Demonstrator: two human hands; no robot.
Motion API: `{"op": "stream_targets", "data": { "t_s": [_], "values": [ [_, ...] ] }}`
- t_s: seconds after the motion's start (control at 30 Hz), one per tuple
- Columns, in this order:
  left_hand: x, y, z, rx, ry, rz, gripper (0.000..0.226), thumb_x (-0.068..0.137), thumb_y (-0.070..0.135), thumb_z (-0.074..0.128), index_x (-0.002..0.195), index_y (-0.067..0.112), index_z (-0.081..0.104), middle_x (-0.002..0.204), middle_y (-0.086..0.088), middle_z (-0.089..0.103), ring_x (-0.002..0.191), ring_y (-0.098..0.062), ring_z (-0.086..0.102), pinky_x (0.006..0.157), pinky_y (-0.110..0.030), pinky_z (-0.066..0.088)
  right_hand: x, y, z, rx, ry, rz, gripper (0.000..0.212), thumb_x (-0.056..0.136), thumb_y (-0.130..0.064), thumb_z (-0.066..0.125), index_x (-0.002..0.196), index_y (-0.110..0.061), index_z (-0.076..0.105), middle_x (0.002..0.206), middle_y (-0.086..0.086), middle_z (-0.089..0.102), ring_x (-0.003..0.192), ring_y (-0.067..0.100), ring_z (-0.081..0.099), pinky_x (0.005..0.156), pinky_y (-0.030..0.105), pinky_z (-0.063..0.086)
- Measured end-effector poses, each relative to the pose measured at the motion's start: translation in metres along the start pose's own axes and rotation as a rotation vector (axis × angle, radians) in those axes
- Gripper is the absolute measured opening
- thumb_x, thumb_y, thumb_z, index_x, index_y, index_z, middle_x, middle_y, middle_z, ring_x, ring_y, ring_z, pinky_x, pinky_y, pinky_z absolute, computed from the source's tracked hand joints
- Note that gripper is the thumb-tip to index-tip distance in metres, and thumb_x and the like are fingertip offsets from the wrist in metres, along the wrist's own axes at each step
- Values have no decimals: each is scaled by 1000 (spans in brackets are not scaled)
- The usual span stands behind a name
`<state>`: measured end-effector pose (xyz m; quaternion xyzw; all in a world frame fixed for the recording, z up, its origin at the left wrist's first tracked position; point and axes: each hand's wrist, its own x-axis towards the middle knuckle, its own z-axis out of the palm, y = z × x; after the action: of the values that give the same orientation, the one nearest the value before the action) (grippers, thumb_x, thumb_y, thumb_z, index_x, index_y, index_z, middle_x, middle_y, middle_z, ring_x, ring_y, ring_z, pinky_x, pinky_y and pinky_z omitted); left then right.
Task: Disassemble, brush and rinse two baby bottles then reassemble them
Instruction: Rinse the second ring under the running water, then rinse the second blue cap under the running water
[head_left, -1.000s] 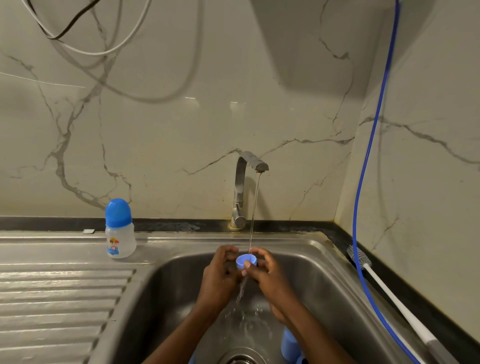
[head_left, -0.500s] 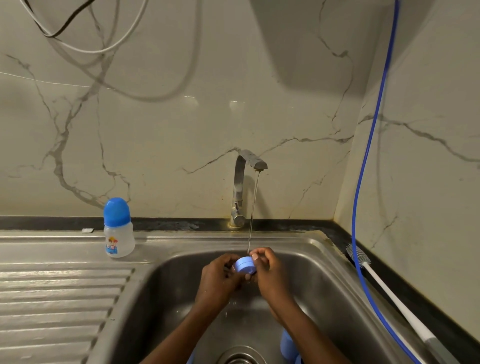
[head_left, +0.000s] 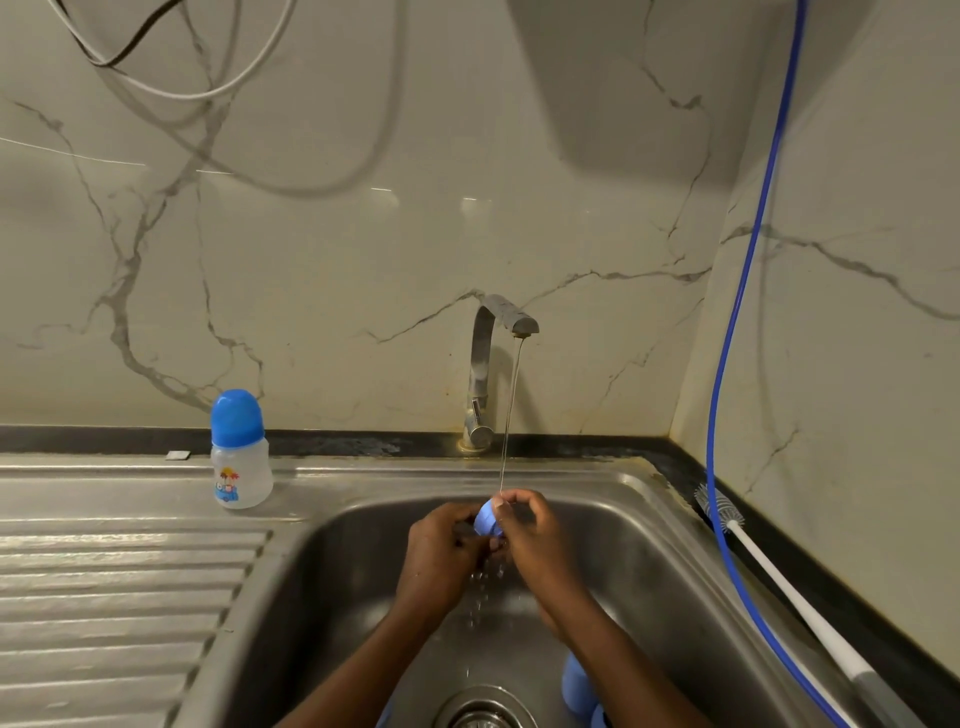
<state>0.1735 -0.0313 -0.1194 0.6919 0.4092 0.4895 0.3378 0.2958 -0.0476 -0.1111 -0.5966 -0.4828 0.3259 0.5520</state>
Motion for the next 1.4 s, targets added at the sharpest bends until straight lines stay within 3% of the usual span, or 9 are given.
{"op": "stream_targets", "data": {
  "t_s": [0.1, 0.23, 0.4, 0.53, 0.8, 0.93, 1.1, 1.23, 1.4],
  "values": [
    [2, -6, -1, 85, 19, 19, 21, 87, 6, 68, 94, 26, 69, 87, 7, 69, 77, -4, 66, 69, -23, 57, -4, -1, 1, -67, -39, -18, 37, 85, -38, 71, 118, -33, 57, 112, -8, 63, 100, 11, 62, 77, 23, 55],
    [1, -6, -3, 39, 19, 37, 40, 83, 9, 74, 117, 26, 65, 108, 11, 66, 93, -7, 67, 80, -28, 59, -4, -4, -5, 230, -88, 71, 19, 96, -12, 57, 110, -26, 62, 106, 4, 70, 94, 17, 69, 81, 31, 59],
    [2, -5, -7, -35, 40, -18, 37, 83, 5, 74, 114, 22, 65, 101, 12, 70, 92, 7, 65, 76, -14, 55, -1, -6, -7, 473, -194, 186, 24, 96, -2, 53, 114, -16, 62, 109, 10, 71, 99, 22, 69, 79, 27, 56],
    [3, -7, -8, -52, 22, -24, 37, 83, 0, 72, 115, 20, 69, 101, 8, 73, 92, -5, 69, 77, -27, 60, 1, 2, -6, 271, -206, 127, 37, 84, -4, 71, 120, -12, 63, 107, 7, 73, 98, 20, 69, 84, 29, 56],
    [-3, -5, -1, -154, -87, -16, 42, 91, -6, 58, 124, 19, 59, 98, 1, 73, 84, -12, 72, 67, -23, 57, 2, 2, -5, 252, -61, 115, 31, 96, -16, 58, 126, -20, 58, 121, 9, 66, 103, 22, 67, 89, 40, 57],
    [3, -5, -5, -5, 108, -37, 50, 88, -5, 60, 126, 27, 55, 114, 7, 65, 99, -8, 66, 78, -24, 57, 6, 6, -10, -4, 66, 18, 39, 85, -10, 72, 119, -23, 57, 115, -1, 62, 100, 13, 60, 93, 35, 53],
    [16, 1, -34, 28, 445, -7, 50, 87, -10, 52, 123, 24, 55, 116, 2, 57, 103, -17, 59, 80, -28, 52, -22, 4, -8, -956, -588, 117, 31, 73, -26, 81, 102, -17, 77, 97, 7, 70, 83, 8, 54, 67, 18, 41],
    [9, -1, -49, 42, 496, -43, 48, 88, -8, 52, 118, 30, 52, 114, 6, 54, 102, -11, 57, 88, -34, 54, -44, 2, 14, -963, -699, 83, 21, 71, -18, 76, 87, -30, 71, 94, -2, 70, 85, 12, 64, 67, 20, 47],
    [10, -4, -49, 57, 475, -55, 51, 88, -8, 51, 121, 32, 51, 117, 6, 53, 104, -12, 56, 92, -35, 53, -60, 9, 36, -960, -895, 76, 34, 72, -26, 79, 104, -28, 69, 102, -4, 70, 94, 14, 67, 67, 21, 48]
  ]
}}
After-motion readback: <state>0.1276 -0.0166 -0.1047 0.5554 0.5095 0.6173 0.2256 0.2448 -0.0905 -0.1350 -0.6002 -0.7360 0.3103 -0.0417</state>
